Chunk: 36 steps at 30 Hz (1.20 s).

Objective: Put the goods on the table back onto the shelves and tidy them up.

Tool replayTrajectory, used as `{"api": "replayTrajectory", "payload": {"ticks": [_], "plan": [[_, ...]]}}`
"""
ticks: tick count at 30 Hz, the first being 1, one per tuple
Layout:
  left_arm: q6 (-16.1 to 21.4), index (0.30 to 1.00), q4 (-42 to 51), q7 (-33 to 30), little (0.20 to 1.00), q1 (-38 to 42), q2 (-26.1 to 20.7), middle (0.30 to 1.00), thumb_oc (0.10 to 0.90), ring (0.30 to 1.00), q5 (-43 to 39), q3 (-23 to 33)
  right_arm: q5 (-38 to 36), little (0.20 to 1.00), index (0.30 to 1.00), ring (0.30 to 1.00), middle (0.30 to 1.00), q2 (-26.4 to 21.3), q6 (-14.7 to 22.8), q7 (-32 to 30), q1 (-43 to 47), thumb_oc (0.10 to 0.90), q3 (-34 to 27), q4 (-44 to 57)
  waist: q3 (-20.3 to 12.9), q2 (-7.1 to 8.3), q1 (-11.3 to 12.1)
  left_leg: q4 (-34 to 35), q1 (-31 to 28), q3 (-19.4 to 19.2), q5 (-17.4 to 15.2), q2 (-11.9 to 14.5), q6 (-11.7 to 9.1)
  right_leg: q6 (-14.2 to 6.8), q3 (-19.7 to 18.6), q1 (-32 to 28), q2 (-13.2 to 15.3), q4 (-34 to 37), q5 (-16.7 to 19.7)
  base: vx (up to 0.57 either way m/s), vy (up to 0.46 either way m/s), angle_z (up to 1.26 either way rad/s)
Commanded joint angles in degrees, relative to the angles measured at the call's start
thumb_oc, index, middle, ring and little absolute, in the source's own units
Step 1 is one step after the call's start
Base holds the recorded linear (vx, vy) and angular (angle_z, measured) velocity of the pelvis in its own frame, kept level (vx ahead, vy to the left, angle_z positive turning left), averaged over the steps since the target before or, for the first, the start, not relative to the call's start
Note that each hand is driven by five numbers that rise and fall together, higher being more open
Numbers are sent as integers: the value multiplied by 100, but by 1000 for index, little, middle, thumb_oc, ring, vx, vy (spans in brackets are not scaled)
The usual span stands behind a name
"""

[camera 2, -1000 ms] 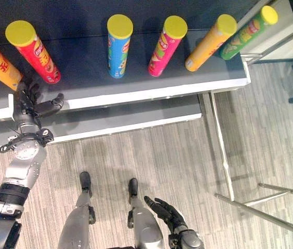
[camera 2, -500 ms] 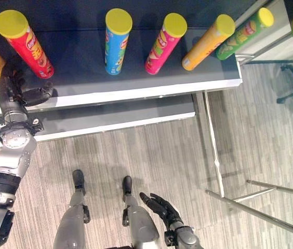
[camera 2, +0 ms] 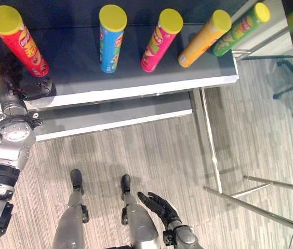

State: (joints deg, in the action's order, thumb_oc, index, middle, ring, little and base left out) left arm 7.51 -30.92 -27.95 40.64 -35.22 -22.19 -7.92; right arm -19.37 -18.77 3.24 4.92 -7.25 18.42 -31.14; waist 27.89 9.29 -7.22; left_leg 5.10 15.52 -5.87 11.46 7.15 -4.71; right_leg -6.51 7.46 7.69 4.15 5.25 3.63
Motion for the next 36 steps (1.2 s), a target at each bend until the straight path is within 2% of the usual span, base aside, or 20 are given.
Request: {"api": "replayTrajectory", "payload": {"ticks": [1,21,36], "plan": [[498,900,-193,-142,900,853,-446,900,800,900,364,12,-178,900,900,900,900,-366,169,102,-560,800,-48,392,-419,163,76,-10,-265,237,-628,431,-503,-532,167,356,490,-186,-176,0,0,0],[501,900,-951,124,900,1427,-559,900,800,900,180,-369,-233,900,900,900,900,-398,234,80,-544,800,-25,253,-430,298,-24,-10,-228,235,-625,439,-490,-552,158,414,474,-185,-128,0,0,0],[513,900,-1112,280,900,1538,-488,900,800,900,151,-513,-239,900,900,900,900,-400,238,54,-509,800,-53,198,-410,309,-48,-10,-233,221,-628,429,-476,-556,144,423,484,-189,-104,0,0,0]]}}
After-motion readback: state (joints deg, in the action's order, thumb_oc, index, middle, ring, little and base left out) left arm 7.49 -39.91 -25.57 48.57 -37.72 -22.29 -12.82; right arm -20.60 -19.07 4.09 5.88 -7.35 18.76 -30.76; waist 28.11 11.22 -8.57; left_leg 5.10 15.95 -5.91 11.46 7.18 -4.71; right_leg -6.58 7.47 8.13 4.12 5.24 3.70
